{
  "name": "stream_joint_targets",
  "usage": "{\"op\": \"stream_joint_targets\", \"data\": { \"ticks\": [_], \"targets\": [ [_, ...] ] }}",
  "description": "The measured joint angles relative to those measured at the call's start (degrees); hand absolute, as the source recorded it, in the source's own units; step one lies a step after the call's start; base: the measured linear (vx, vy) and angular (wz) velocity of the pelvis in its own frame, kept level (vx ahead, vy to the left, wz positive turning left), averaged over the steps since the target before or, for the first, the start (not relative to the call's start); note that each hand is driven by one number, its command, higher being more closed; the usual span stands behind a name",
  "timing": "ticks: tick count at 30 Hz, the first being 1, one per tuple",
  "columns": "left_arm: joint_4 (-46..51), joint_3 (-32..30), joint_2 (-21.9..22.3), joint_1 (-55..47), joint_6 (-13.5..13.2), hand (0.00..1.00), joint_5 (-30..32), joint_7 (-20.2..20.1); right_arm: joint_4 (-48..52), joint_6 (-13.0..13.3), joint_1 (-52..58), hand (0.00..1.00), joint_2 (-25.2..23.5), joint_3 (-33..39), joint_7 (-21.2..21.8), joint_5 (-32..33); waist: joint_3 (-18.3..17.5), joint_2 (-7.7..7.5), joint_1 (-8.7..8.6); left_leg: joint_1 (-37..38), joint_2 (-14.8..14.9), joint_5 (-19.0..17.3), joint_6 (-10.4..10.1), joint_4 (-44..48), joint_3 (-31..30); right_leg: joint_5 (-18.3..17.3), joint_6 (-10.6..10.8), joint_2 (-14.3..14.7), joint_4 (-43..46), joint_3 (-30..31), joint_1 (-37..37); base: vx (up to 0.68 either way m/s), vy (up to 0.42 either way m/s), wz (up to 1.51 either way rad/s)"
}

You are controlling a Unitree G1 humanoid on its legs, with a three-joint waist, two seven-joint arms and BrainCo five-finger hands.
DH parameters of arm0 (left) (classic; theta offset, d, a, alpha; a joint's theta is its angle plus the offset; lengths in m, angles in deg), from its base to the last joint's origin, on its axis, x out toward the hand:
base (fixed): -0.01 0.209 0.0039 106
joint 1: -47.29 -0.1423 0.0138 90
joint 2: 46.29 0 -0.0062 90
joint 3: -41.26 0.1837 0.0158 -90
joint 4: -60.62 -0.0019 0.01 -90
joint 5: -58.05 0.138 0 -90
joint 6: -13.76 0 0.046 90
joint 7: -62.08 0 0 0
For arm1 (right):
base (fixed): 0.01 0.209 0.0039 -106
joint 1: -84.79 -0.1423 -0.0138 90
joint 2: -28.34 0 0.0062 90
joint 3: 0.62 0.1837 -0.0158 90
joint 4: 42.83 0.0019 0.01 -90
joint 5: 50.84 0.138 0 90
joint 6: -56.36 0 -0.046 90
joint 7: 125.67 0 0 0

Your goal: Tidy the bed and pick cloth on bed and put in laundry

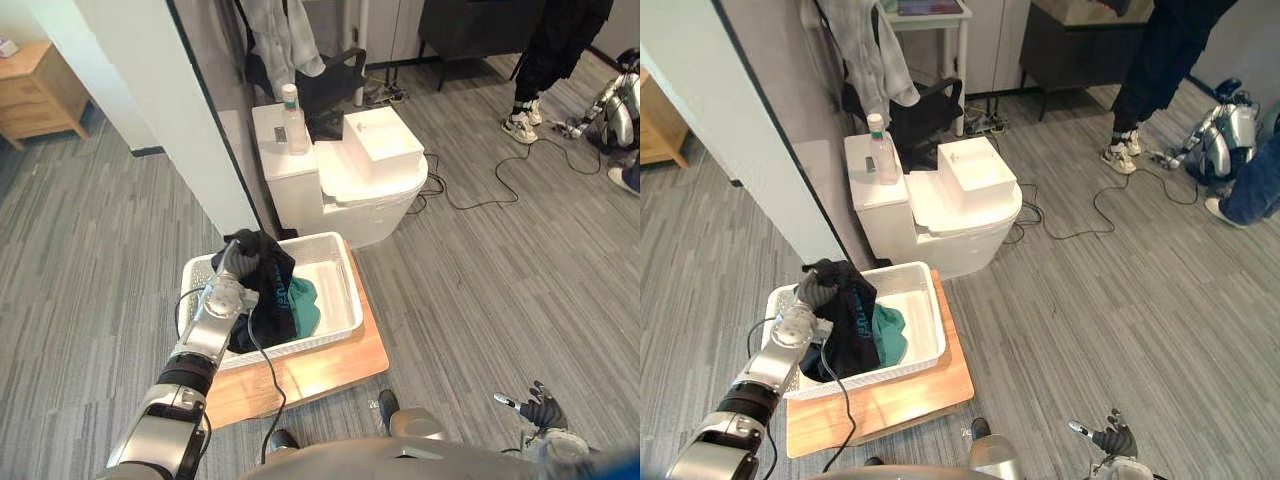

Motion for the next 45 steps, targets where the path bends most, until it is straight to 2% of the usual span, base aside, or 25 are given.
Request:
{"op": "stream_joint_targets", "data": {
  "ticks": [7, 11, 15, 19, 20, 24, 30, 31, 35, 37, 42, 45],
  "targets": [
    [-2.8, -0.1, 0.3, -0.7, 1.0, 0.00, -0.1, 0.6, 0.0, 0.9, -0.3, 0.00, 0.0, -0.1, 0.6, 0.0, 0.2, 0.41, 0.01, 1.0, 0.3, -0.3, -0.3, 0.0, 0.7, -0.4, -0.2, 0.4, 0.4, 0.6, 0.4, 0.03, -0.005, -0.05],
    [-3.7, -1.0, 0.3, -0.8, -0.2, 0.00, -0.9, 3.3, -0.1, 0.9, -0.9, 0.00, -0.1, -0.3, 1.0, -0.1, 0.2, 0.53, 0.15, 1.2, 0.3, -0.2, -0.3, 0.0, 0.5, -0.7, -0.2, 0.3, 0.5, 0.4, 0.6, 0.00, -0.001, 0.01],
    [-2.8, -2.4, 0.3, -1.2, -1.7, 0.00, -1.0, 3.8, -0.1, 0.9, -0.9, 0.00, -0.2, -0.8, 0.5, 0.0, 0.1, 0.71, 0.29, 1.2, 0.0, -0.2, -0.2, 0.0, -0.6, -1.1, -0.1, 0.0, 1.1, -0.5, 1.0, -0.01, 0.000, 0.14],
    [1.6, -4.9, 0.1, -2.9, -3.0, 0.00, -6.5, 3.0, -0.6, 0.9, -0.7, 0.00, -1.7, -1.1, -0.3, 0.0, 0.0, 0.73, 0.81, 1.1, -0.1, -0.1, -0.1, 0.0, -2.4, -1.9, 0.0, -0.4, 1.5, -2.2, 1.9, 0.01, -0.005, 0.22],
    [3.7, -6.2, 0.1, -3.7, -3.1, 0.00, -9.5, 2.3, -1.2, 0.9, -0.7, 0.00, -2.0, -1.2, -0.4, 0.2, -0.1, 0.82, 1.61, 1.2, -0.1, -0.1, -0.1, 0.0, -2.7, -2.1, 0.0, -0.4, 1.5, -2.7, 2.1, 0.02, -0.007, 0.17],
    [8.6, -10.0, 0.1, -6.1, -4.2, 0.00, -14.0, 2.0, -2.7, 0.9, -0.9, 0.00, -2.1, -1.2, -0.9, 1.1, -0.4, 1.19, 3.31, 1.0, -0.1, -0.2, -0.1, 0.0, -3.6, -2.4, -0.1, -0.5, 1.5, -3.6, 2.4, 0.03, -0.009, 0.13],
    [12.5, -14.5, 0.1, -8.6, -4.8, 0.00, -18.4, 0.8, -4.6, 0.9, -1.6, 0.00, -2.1, -0.2, -1.5, 1.2, -0.7, 1.32, 3.91, 1.0, -0.2, -0.2, -0.2, 0.0, -5.7, -3.2, -0.1, -0.7, 1.4, -5.9, 3.7, 0.03, -0.010, 0.21],
    [12.7, -15.3, 0.1, -9.2, -5.5, 0.00, -19.9, 0.8, -5.3, 1.0, -1.6, 0.00, -2.1, -0.2, -1.6, 1.3, -0.9, 1.42, 4.97, 1.0, -0.2, -0.2, -0.2, 0.0, -5.9, -3.4, -0.1, -0.7, 1.4, -6.2, 4.1, 0.03, -0.006, 0.10],
    [14.5, -19.4, 0.4, -14.8, -5.7, 0.00, -27.0, -3.0, -6.2, 1.0, -1.9, 0.00, -2.3, -0.1, -1.7, 2.4, -1.3, 1.45, 5.93, 1.0, -0.2, -0.5, -0.1, 0.0, -6.3, -3.9, -0.1, -0.8, 1.4, -6.6, 4.1, 0.02, -0.002, 0.04],
    [13.4, -19.9, 1.0, -18.0, -5.7, 0.00, -27.9, -4.3, -8.2, 1.0, -2.0, 0.00, -2.3, 0.2, -1.7, 3.3, -1.6, 1.22, 6.55, 1.0, -0.3, -0.6, -0.2, 0.0, -6.6, -4.0, -0.1, -0.8, 1.4, -6.7, 4.2, 0.05, 0.001, 0.05],
    [0.4, -21.2, 4.5, -23.7, -6.1, 0.00, -29.3, -9.2, -13.1, 2.3, -3.4, 0.00, -4.2, 1.9, -1.1, 3.4, -2.3, 0.35, 7.77, 1.0, -0.5, -0.8, -0.2, 0.0, -7.2, -4.3, -0.1, -1.0, 1.4, -7.0, 4.6, 0.02, 0.001, 0.05],
    [-5.6, -19.2, 7.9, -26.7, -6.1, 0.00, -29.2, -12.6, -15.2, 2.9, -4.0, 0.00, -4.4, 2.0, -0.2, 3.3, -2.6, -0.02, 8.54, 1.1, -0.8, -0.9, 0.0, 0.0, -7.3, -4.3, 0.1, -1.3, 1.3, -7.0, 4.7, 0.00, 0.012, 0.03]
  ]
}}
